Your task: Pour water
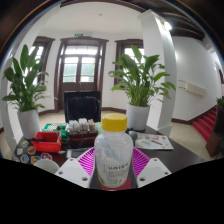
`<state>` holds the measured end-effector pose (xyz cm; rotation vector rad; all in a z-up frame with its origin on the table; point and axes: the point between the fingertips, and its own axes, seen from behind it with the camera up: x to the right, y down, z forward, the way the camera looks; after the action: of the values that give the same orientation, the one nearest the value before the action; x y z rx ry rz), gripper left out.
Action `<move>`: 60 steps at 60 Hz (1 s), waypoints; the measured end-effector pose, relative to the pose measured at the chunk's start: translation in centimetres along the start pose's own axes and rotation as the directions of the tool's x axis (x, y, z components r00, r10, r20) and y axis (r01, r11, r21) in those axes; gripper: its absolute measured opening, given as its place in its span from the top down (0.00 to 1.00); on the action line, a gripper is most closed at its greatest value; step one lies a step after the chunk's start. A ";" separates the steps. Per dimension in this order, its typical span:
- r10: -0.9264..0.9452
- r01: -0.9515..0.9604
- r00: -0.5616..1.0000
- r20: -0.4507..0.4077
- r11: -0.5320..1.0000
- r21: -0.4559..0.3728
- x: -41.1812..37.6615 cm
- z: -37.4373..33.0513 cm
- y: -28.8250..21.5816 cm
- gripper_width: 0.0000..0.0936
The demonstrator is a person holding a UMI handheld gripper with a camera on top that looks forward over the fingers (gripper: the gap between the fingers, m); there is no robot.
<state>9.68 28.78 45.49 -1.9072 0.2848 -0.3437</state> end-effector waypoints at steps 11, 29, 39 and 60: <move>0.051 -0.050 0.998 0.026 0.998 -0.032 1.5 2.1 5.3 0.49; 0.041 -0.044 0.996 0.079 0.998 0.043 1.1 1.9 4.9 0.37; 0.048 -0.043 0.996 0.071 0.997 -0.060 1.7 0.9 7.1 0.18; -0.016 0.044 0.988 0.152 0.983 -0.180 1.1 -14.4 9.9 0.17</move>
<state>5.06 12.41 41.21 -2.1082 0.1922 -0.1977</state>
